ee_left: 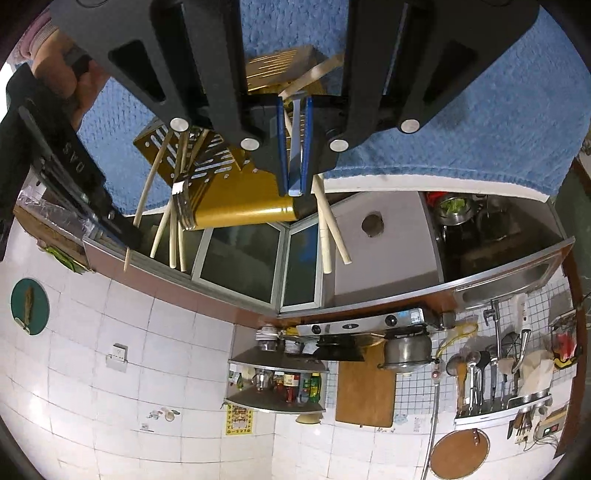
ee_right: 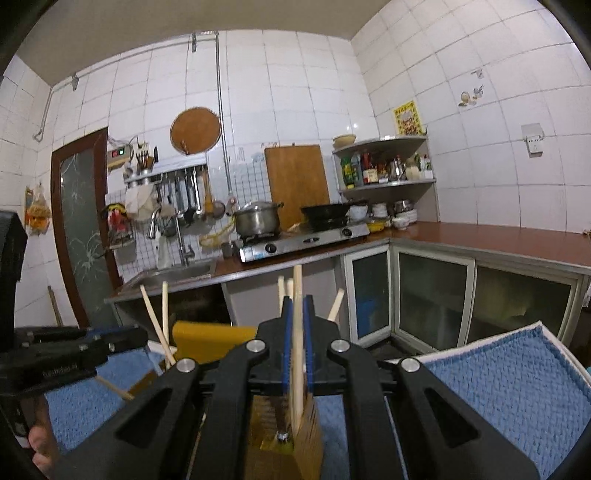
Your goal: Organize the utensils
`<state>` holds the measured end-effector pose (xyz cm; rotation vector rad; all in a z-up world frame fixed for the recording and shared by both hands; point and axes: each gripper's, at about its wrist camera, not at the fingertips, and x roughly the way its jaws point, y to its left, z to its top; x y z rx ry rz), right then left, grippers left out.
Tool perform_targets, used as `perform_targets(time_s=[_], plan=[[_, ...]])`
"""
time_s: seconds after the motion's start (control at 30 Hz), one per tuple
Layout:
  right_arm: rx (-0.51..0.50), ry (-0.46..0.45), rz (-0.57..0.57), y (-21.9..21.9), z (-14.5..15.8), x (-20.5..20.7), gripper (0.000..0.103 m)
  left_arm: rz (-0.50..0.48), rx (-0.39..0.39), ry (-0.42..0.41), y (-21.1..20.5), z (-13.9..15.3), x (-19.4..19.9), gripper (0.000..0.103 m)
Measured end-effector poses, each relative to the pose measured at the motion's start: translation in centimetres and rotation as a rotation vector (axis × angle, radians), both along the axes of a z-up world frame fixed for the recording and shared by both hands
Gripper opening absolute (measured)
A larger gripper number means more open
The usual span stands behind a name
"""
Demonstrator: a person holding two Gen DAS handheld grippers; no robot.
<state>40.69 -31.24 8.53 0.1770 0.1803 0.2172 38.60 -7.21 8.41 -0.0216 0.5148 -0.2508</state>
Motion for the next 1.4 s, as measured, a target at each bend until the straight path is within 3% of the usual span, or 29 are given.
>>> perform_targets(time_s=[0.3,0.33,0.4,0.43,0.47,0.57,0.7,0.77,0.93,1.07,1.27,1.4], plan=[[0.018,0.067,0.007,-0.1,-0.7,0.3,0.007,0.043,-0.028,0.020,1.4,-0.4,-0.3,0.007],[0.016,0.081,0.008,-0.1,-0.6,0.5,0.007,0.049,-0.026,0.020,1.5,-0.3,-0.3,0.012],[0.002,0.105,0.003,-0.1,-0.2,0.7,0.007,0.048,-0.028,0.008,1.7,0.5,-0.6,0.034],[-0.002,0.105,0.001,-0.2,-0.1,0.6,0.007,0.051,-0.032,-0.006,1.8,0.9,-0.9,0.052],[-0.007,0.107,-0.002,-0.2,0.1,0.4,0.010,0.059,-0.037,-0.030,2.0,1.5,-1.4,0.064],[-0.023,0.125,-0.013,-0.2,0.8,-0.4,0.048,0.057,-0.052,-0.060,2.5,3.0,-2.8,0.071],[-0.056,0.134,-0.022,-0.3,1.6,-2.6,0.049,0.065,-0.067,-0.071,3.5,4.1,-4.9,0.085],[-0.081,0.132,-0.028,-0.1,1.8,-4.0,0.056,0.079,-0.063,-0.094,4.3,4.5,-6.6,0.095],[-0.099,0.107,-0.053,0.3,1.2,-9.5,0.076,0.089,-0.083,-0.110,6.1,4.2,-10.8,0.098],[-0.100,0.062,-0.075,0.8,0.5,-14.1,0.089,0.137,-0.043,-0.146,7.0,3.1,-14.8,0.098],[-0.124,0.007,-0.079,2.2,0.8,-19.4,0.096,0.210,0.000,-0.204,7.8,1.8,-19.1,0.098],[-0.124,-0.014,-0.087,2.9,0.2,-23.2,0.099,0.203,0.001,-0.206,8.1,0.1,-21.8,0.098]])
